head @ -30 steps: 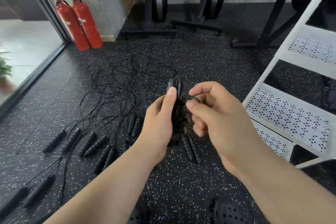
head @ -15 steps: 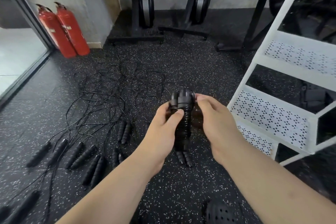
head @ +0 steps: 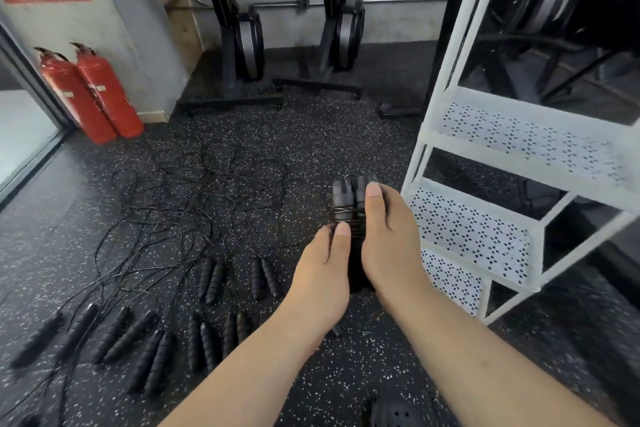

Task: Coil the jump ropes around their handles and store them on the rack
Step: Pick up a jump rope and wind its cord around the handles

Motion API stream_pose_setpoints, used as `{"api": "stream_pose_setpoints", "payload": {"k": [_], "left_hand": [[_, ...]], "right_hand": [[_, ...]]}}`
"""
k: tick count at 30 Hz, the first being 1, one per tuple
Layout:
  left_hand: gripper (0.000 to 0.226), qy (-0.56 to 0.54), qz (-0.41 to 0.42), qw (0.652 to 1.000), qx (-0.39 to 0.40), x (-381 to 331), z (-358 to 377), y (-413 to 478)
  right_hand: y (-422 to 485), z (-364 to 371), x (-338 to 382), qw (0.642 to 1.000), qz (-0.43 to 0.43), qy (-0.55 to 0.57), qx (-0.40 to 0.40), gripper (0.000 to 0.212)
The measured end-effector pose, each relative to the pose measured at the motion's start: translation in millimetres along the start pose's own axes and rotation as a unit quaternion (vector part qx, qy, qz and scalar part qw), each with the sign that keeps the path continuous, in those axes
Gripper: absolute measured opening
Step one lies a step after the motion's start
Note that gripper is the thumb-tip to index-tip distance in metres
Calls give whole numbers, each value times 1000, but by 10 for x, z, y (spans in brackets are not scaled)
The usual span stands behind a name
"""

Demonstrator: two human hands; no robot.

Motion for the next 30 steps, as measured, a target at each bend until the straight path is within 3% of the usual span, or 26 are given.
{"api": "stream_pose_setpoints", "payload": {"k": [6,11,14,16,20,23,27,30], "left_hand": [[39,-2,-9,1000,13,-255,219,-49],[31,42,41,996,61,-639,454,-147],[23,22,63,992,109,-972,639,-204],[22,-5,71,988,137,-1215,773,-246],[21,-45,110,983,138,-1693,1031,-212],[33,-64,115,984,117,-2035,1186,-142],[42,-43,144,981,119,-2521,1377,-110],[36,-27,182,972,143,-2848,1521,-140]], "right_hand": [[13,-376,89,997,-60,-26,-38,42],[35,-747,190,993,29,93,-61,41],[109,-1068,436,980,107,161,-42,45],[153,-1332,621,978,115,173,-39,47],[187,-1804,965,992,18,106,-66,43],[54,-2103,1209,992,-93,34,-74,52],[-32,-2341,1427,969,-191,-152,-47,71],[26,-2559,1607,937,-237,-241,-87,78]]}}
Point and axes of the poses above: each hand's wrist, its own y-axis towards the middle knuckle, its own z-axis out of the palm, x = y × z, the point moved 5 cm from there along y, towards the middle knuckle, and after that the axes turned 2 degrees about z, right-handed, at the moved point
